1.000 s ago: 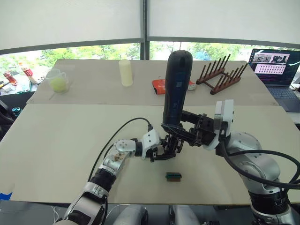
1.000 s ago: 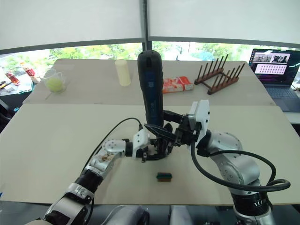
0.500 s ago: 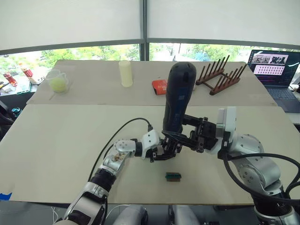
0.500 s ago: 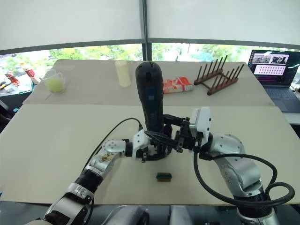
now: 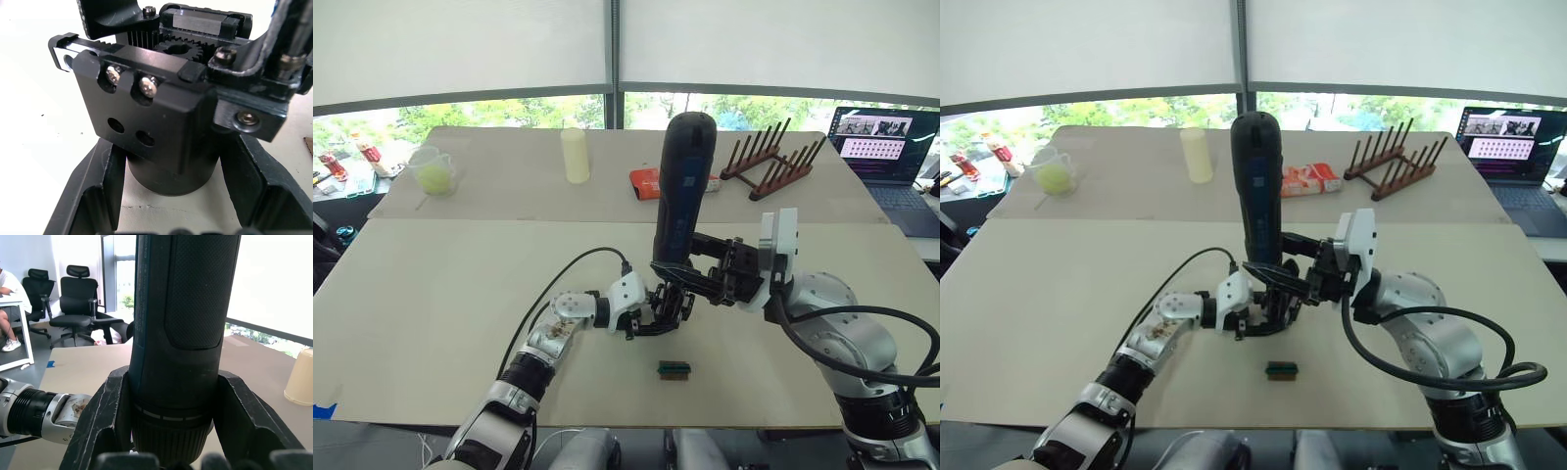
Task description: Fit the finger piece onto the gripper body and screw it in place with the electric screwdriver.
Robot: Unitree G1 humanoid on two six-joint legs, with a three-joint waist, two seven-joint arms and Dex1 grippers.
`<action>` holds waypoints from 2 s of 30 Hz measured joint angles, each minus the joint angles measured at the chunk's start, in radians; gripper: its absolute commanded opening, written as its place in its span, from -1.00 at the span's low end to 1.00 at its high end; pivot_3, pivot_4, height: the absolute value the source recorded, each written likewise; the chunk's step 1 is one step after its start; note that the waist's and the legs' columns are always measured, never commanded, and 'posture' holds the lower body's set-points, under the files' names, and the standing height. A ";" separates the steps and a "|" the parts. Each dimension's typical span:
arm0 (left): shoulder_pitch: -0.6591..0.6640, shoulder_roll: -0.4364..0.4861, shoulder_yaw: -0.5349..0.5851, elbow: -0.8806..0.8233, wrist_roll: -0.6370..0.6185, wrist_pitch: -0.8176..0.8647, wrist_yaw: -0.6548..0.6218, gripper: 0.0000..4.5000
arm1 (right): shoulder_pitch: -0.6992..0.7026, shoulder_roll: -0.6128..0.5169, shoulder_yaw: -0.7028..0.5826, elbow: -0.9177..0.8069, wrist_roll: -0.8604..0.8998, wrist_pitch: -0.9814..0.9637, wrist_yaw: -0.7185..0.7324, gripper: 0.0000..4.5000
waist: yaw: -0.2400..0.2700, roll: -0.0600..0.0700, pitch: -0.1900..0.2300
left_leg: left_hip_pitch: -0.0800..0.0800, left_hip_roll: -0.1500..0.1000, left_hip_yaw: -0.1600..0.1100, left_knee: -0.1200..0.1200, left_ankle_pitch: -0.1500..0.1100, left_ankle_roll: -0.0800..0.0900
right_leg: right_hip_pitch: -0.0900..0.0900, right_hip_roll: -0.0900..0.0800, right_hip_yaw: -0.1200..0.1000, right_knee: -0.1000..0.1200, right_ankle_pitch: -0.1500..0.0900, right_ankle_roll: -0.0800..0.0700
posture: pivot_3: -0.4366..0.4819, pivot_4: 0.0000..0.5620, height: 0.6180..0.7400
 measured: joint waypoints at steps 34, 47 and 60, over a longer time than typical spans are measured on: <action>0.002 -0.003 -0.001 -0.001 0.007 -0.003 0.002 0.02 | 0.036 0.011 -0.011 0.013 -0.005 -0.048 0.022 -0.15 | 0.001 -0.002 -0.002 | 0.001 0.000 -0.001 -0.004 -0.003 -0.007 | 0.000 0.001 -0.001 -0.005 -0.001 0.001 | -0.05 -0.47 1.00; -0.018 -0.004 0.005 0.002 0.006 -0.006 -0.001 0.02 | -0.026 -0.032 -0.044 -0.066 0.037 0.054 -0.021 -0.15 | 0.001 -0.001 0.003 | -0.009 0.000 -0.001 -0.004 -0.002 -0.008 | -0.006 0.000 -0.001 -0.005 0.000 0.000 | -0.05 -0.47 1.00; -0.044 -0.016 0.013 0.058 -0.004 -0.046 0.001 0.02 | -0.132 -0.067 -0.166 -0.198 0.287 0.237 -0.171 -0.15 | 0.002 0.000 0.004 | -0.022 0.000 0.000 -0.003 0.002 -0.003 | -0.019 -0.003 -0.003 -0.006 0.002 -0.003 | -0.05 -0.47 1.00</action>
